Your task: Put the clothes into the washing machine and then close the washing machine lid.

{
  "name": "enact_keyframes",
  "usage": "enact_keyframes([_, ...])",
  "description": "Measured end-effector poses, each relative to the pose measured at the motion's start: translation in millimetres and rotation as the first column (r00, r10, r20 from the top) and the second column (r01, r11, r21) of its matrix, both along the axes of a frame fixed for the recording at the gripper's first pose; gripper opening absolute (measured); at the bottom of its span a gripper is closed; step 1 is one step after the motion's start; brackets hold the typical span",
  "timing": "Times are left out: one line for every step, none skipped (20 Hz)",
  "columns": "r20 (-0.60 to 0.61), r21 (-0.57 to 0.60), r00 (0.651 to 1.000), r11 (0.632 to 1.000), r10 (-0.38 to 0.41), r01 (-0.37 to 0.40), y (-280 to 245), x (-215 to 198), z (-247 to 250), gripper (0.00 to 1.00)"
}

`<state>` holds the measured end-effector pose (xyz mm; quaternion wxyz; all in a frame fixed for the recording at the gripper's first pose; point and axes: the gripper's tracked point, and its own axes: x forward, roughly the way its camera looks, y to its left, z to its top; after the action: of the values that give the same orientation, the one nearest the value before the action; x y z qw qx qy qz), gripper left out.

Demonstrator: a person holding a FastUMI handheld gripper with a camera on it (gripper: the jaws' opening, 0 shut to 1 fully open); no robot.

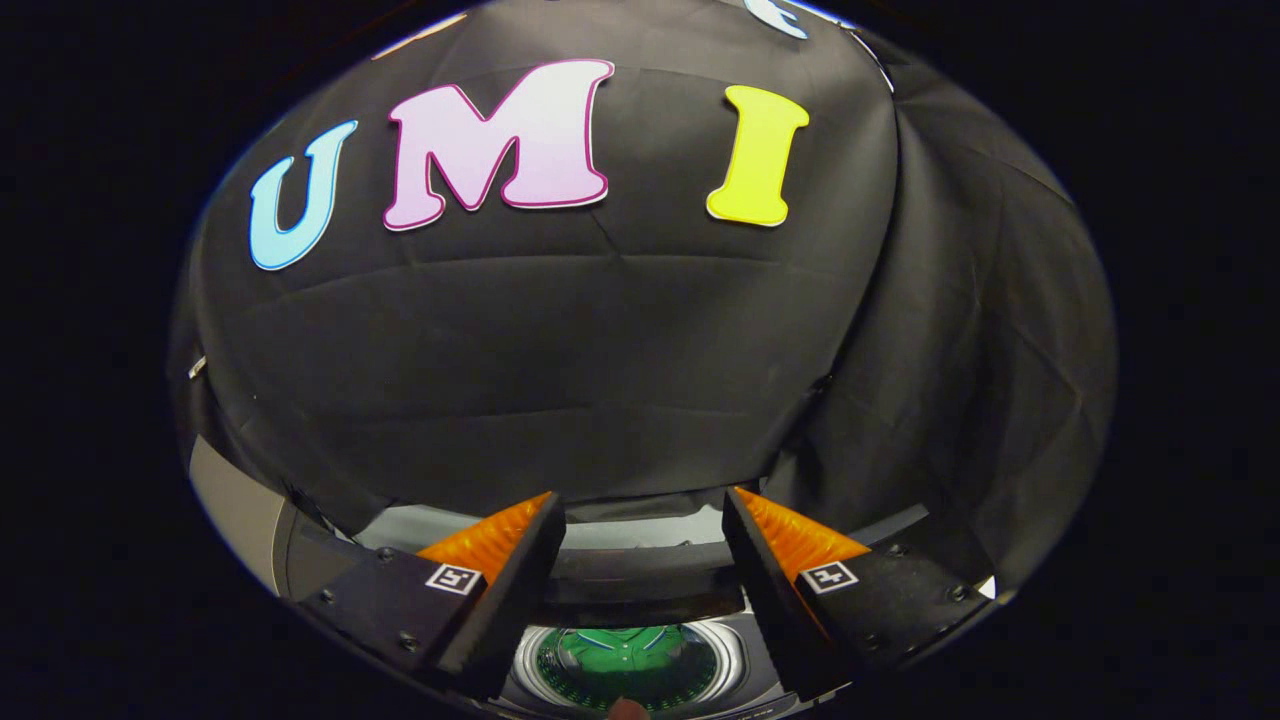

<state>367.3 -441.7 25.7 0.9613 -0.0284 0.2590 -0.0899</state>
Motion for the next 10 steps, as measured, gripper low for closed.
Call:
enact_keyframes([0.011, 0.001, 1.000, 1.000, -0.001, 0.001, -0.1, -6.9, 0.7, 1.00])
enact_keyframes([0.016, -0.001, 1.000, 1.000, 0.001, -0.001, 0.3, -13.5, 0.0, 1.00])
enact_keyframes([0.019, 0.000, 1.000, 1.000, 0.001, -0.001, 0.6, -21.0, 0.5, 1.00])
enact_keyframes([0.019, -0.001, 1.000, 1.000, 0.002, -0.002, 1.0, -27.1, -0.9, 0.99])
enact_keyframes([0.021, 0.001, 1.000, 1.000, 0.003, -0.003, 1.0, -33.1, -2.0, 1.00])
enact_keyframes([0.030, 0.004, 1.000, 1.000, -0.001, 0.001, 0.3, -37.7, -1.3, 1.00])
enact_keyframes([0.036, 0.002, 0.999, 1.000, 0.000, 0.000, -0.1, -40.2, -2.7, 1.00])
enact_keyframes([0.039, -0.002, 0.999, 1.000, 0.004, -0.003, 0.3, -43.8, -3.1, 1.00])
enact_keyframes([0.040, -0.001, 0.999, 1.000, 0.007, -0.007, 1.2, -47.9, -3.2, 1.00])
enact_keyframes([0.037, 0.004, 0.999, 1.000, 0.014, -0.015, 2.2, -51.5, -5.6, 1.00])
